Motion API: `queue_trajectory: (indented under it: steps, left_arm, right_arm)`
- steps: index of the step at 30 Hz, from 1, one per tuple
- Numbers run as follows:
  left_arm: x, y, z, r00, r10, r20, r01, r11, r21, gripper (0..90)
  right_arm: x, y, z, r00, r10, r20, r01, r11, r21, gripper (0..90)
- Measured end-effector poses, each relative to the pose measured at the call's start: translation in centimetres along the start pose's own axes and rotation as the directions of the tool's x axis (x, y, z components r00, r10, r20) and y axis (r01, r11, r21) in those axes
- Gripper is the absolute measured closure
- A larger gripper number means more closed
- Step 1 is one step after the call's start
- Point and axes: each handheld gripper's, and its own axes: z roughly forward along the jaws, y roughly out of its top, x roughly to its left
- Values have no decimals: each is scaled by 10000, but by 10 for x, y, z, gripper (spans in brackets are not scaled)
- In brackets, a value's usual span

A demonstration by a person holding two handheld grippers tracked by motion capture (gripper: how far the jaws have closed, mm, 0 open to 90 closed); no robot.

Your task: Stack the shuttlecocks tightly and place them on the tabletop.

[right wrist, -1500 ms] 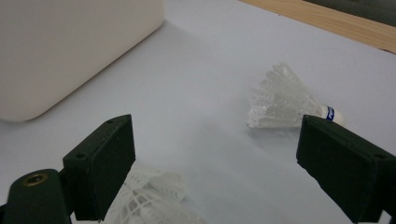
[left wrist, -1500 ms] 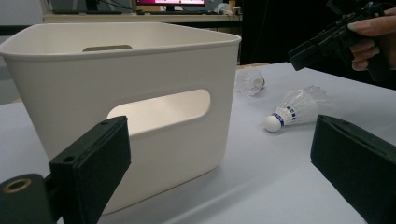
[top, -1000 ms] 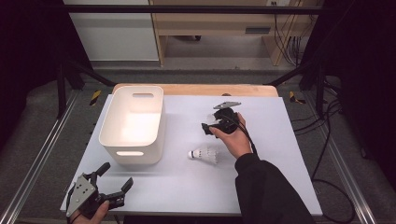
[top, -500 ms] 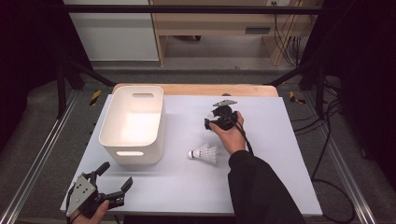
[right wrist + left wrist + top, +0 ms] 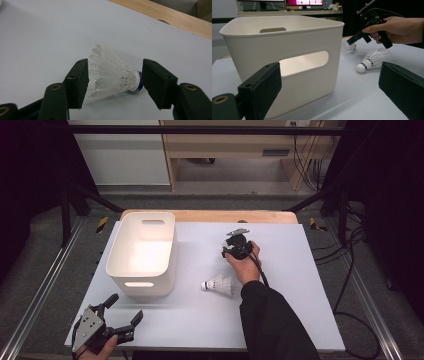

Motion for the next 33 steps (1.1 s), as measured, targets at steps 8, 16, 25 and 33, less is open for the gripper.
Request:
queue_trajectory:
  steps: [8,16,25,33]
  left_arm:
    - [-1,0,0,10000,23,52,-23,10000,34,46]
    - [-1,0,0,10000,29,58,-30,10000,48,46]
    - [-2,0,1,10000,61,49,-62,9999,81,47]
    - [-2,0,1,9999,92,39,-92,9999,115,47]
  right_arm:
    - [0,-1,1,9998,-77,189,75,9999,103,530]
    - [-7,-2,-7,9995,-207,243,205,9998,72,709]
    - [-32,-12,-23,9994,16,357,-12,9999,-108,893]
    - [-63,-33,-42,9848,1632,-601,-1660,9850,-460,900]
